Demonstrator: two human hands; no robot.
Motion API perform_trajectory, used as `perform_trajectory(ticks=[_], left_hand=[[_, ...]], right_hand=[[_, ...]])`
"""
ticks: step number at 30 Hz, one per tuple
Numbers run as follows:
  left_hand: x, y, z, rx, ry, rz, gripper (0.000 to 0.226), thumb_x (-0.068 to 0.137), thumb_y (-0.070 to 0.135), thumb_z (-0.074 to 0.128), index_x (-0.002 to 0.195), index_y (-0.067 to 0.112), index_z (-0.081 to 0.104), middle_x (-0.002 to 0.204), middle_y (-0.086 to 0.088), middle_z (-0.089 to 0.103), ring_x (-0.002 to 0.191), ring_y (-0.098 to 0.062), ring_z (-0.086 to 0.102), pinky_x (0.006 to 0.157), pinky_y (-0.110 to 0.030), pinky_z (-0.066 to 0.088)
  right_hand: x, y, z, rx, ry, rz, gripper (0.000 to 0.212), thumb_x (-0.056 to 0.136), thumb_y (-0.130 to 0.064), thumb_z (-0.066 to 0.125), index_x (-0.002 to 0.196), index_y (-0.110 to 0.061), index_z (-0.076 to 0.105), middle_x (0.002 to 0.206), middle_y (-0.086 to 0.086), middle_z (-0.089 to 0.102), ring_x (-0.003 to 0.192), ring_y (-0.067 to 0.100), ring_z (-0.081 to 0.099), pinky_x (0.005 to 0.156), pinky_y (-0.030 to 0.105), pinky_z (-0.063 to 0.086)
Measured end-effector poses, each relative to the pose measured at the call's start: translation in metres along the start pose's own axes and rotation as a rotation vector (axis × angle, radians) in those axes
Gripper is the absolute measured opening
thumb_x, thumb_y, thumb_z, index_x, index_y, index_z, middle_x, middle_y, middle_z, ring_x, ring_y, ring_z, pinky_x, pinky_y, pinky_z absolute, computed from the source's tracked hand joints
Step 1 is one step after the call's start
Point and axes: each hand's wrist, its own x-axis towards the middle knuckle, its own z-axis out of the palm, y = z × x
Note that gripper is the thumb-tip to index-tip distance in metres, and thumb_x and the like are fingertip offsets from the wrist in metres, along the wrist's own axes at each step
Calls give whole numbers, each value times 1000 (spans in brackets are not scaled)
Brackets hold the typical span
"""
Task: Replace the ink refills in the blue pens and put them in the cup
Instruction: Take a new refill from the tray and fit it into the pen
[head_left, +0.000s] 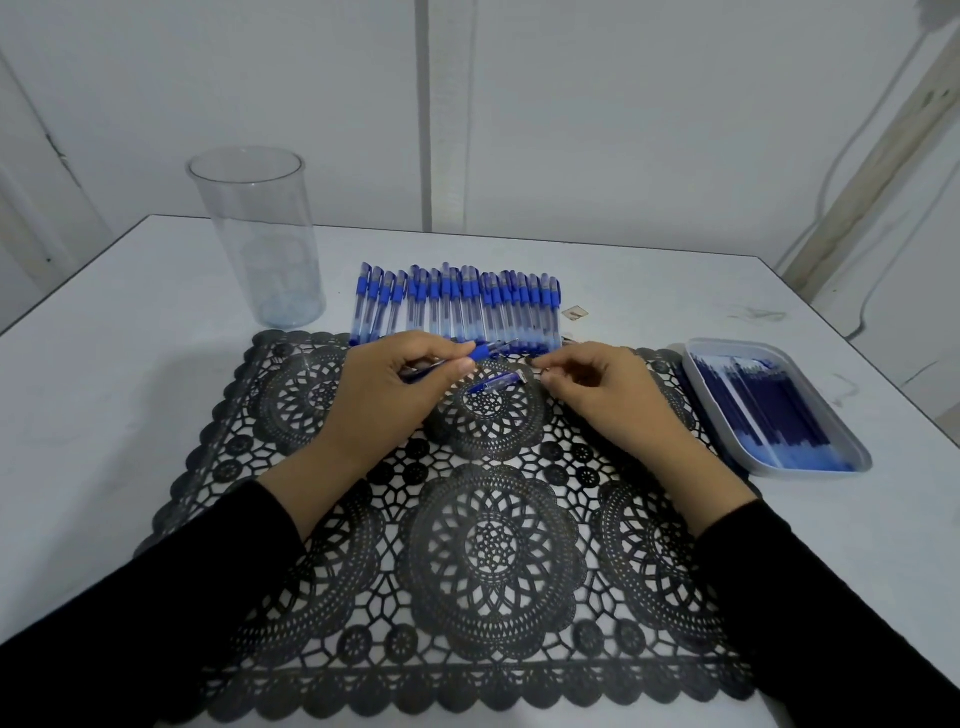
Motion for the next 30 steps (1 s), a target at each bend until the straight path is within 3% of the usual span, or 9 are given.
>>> perform_trajectory(ticks=[3, 6, 12, 17, 21, 30], left_hand=[[0, -1, 1, 21, 0, -17, 18, 84, 14, 77, 101, 20, 76, 90, 17, 72, 82, 3, 69, 76, -8, 50], [0, 0, 1, 36, 2, -25, 17, 84, 15, 77, 101, 18, 77, 90, 16, 73, 83, 3, 68, 77, -8, 50], [0, -1, 1, 41, 0, -34, 16, 84, 17, 77, 100, 19, 77, 92, 15, 73, 84, 2, 69, 78, -12, 52], [-1, -1, 1, 34, -10, -37, 16, 85, 16, 77, 100, 19, 77, 90, 17, 72, 80, 4, 68, 75, -8, 49], [-1, -2, 1, 34, -28, -36, 15, 85, 16, 77, 100, 16, 78, 87, 16, 72, 75, 6, 65, 71, -7, 47], [0, -3, 1, 9, -55, 26, 17, 84, 17, 77, 101, 20, 76, 93, 8, 75, 84, -4, 71, 79, -17, 55]], right_hand=[[3, 1, 3, -131, -20, -56, 23, 87, -22, 72, 110, -27, 72, 86, -12, 65, 72, -1, 56, 66, 3, 41], [8, 0, 10, -270, -29, -123, 26, 88, -26, 70, 115, -26, 71, 92, -6, 61, 76, -1, 50, 65, 4, 35], [11, -2, 19, -297, 10, -133, 14, 90, -22, 67, 102, -19, 74, 90, -3, 59, 72, -1, 49, 63, 6, 33], [7, -3, 9, -62, 75, -80, 13, 92, -19, 66, 101, -22, 74, 91, -9, 70, 80, 4, 62, 74, 15, 48], [-2, -11, 4, 223, 66, -141, 16, 88, -10, 69, 104, -13, 72, 91, 1, 71, 84, 12, 65, 79, 18, 54], [-3, -16, 6, 123, 108, -334, 14, 85, -8, 72, 97, -16, 73, 92, -4, 71, 85, 7, 66, 82, 21, 55]])
